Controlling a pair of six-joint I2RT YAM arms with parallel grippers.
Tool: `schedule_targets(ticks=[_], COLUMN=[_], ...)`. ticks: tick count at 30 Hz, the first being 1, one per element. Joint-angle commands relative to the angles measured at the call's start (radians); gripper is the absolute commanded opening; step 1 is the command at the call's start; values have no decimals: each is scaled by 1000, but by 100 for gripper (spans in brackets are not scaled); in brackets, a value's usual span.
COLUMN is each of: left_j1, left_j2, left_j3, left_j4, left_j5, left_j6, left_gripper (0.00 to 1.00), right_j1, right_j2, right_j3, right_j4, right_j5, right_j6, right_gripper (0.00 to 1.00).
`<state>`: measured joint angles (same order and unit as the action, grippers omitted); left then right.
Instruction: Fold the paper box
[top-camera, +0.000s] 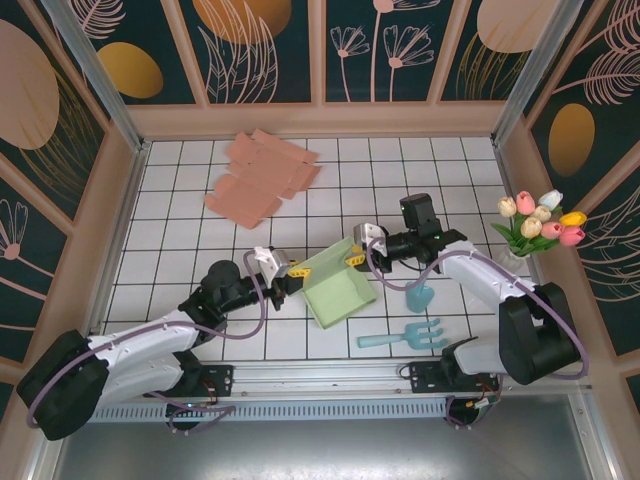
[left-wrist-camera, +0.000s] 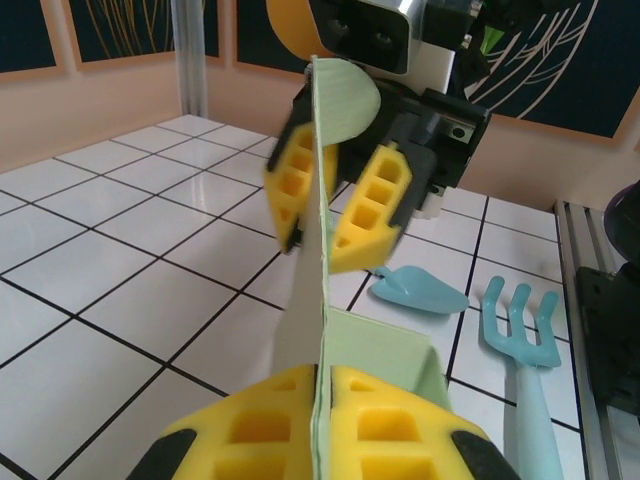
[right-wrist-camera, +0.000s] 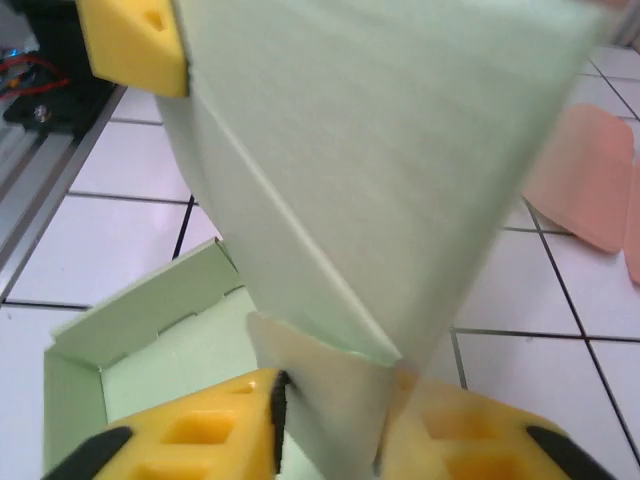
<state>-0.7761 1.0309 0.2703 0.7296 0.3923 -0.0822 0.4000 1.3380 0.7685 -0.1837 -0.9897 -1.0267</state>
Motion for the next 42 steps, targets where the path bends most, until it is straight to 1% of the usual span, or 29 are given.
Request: schedule_targets(ticks=[1,2,4,5,6,7,8,9,10,11,12,13,15,16,19,21,24,27,29,31,33,36,40,42], left_j1=[-3,-3,-2,-4,-3,-2,-3,-2,-3,-2,-2,-3,-3,-2,-3,-3,-2,-3,-3,-3,-3,-3,-2,-3], left_j2=[1,-2,-16,-22,-29,-35,-39,-44,-49,-54,-60,-67,-83,-91,-114,-122,-126,-118,-104,-94,-91,-91,-92,-92], left_j3=[29,29,31,29,27,27,28,26,26,20,15,9,3,-1,-14,-18,-38,-67,-75,-87,-102,-127,-134,-138], left_j4=[44,43,36,36,37,33,31,26,22,23,30,35,37,36,39,36,61,107,121,134,153,183,189,188], left_j5=[-3,-27,-64,-91,-130,-172,-215,-257,-277,-286,-297,-303,-316,-321,-338,-384,-450,-461,-458,-459,-448,-444,-439,-447], left_j6=[6,0,-2,-10,-20,-32,-45,-53,-54,-50,-49,-48,-42,-41,-50,-77,-124,-158,-173,-187,-192,-210,-253,-285], left_gripper=[0,0,0,0,0,3,9,10,6,2,0,0,0,0,0,0,0,0,0,0,0,0,0,0], right_j1=[9,9,10,11,10,12,14,17,17,21,30,31,34,31,31,35,65,101,109,118,130,142,187,204], right_j2=[-8,-8,-1,2,4,2,-2,-6,-9,-10,-10,-7,-4,0,27,69,160,237,291,340,376,410,440,437], right_j3=[14,10,6,5,0,-11,-20,-31,-36,-41,-39,-33,-24,-20,7,54,151,179,201,221,236,238,225,195], right_j4=[-4,1,3,7,25,54,77,101,118,144,170,167,158,159,151,133,52,41,30,36,49,79,135,186], right_j5=[-65,-54,-23,-9,9,28,40,53,65,96,144,161,199,230,350,428,500,570,576,615,652,671,731,773], right_j6=[-23,-18,-17,-13,-3,14,28,39,49,74,117,123,144,174,283,387,482,503,506,517,528,522,501,491], right_gripper=[11,10,1,0,0,0,0,0,0,5,28,42,49,51,51,52,52,51,48,43,40,36,21,16])
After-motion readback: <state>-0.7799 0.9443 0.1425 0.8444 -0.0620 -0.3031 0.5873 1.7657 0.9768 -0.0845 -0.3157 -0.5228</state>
